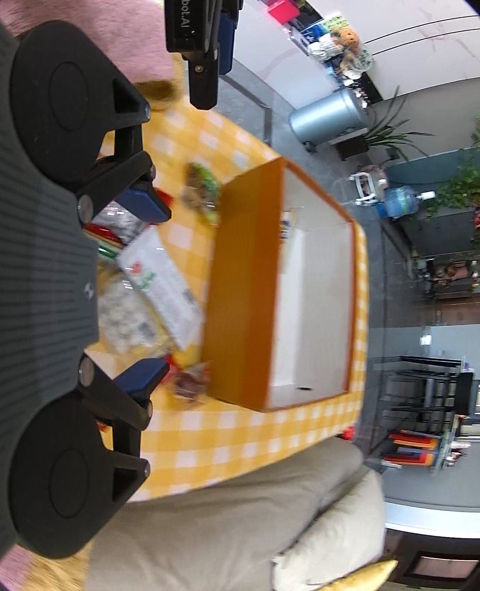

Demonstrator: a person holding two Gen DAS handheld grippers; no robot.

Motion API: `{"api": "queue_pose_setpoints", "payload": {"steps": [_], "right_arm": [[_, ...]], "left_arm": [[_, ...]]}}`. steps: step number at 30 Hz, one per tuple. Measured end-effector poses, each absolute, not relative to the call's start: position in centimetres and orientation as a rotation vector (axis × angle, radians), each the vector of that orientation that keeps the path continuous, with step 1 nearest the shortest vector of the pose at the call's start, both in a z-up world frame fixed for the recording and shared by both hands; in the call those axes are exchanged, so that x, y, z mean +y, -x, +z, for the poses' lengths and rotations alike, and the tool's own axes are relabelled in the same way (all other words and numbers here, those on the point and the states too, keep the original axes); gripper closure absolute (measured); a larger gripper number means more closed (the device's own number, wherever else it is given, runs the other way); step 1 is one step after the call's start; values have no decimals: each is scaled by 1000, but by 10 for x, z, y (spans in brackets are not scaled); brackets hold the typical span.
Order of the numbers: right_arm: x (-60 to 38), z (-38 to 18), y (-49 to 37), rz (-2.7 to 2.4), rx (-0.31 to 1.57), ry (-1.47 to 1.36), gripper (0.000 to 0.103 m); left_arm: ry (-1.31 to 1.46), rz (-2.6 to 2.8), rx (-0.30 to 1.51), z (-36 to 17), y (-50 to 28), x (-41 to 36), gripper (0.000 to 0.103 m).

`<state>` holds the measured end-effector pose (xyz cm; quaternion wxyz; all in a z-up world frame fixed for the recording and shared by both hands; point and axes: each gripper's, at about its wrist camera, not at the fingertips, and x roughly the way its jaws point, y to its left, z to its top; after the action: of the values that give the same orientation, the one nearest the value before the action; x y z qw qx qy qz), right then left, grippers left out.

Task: Organize snacks
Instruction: 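Lower both tools to the remaining snacks in front of the box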

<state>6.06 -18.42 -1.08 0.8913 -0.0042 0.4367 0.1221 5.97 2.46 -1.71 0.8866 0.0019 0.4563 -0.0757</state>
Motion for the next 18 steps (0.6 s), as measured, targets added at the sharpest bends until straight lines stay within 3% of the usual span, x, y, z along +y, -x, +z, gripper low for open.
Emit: {"api": "queue_pose_setpoints", "payload": {"steps": [5,15,18], "right_arm": [[-186,-36,-51,252,980,-13,26],[-173,-73,-62,304,1084,-71,51],[-173,-80,-68,298,1105,-81,52]], "left_arm": [[50,-187,1032,-37,-59,23,36],[-4,-186,1140,-66,-73,4,36],[3,-181,1154,-78,-80,1,35]]}}
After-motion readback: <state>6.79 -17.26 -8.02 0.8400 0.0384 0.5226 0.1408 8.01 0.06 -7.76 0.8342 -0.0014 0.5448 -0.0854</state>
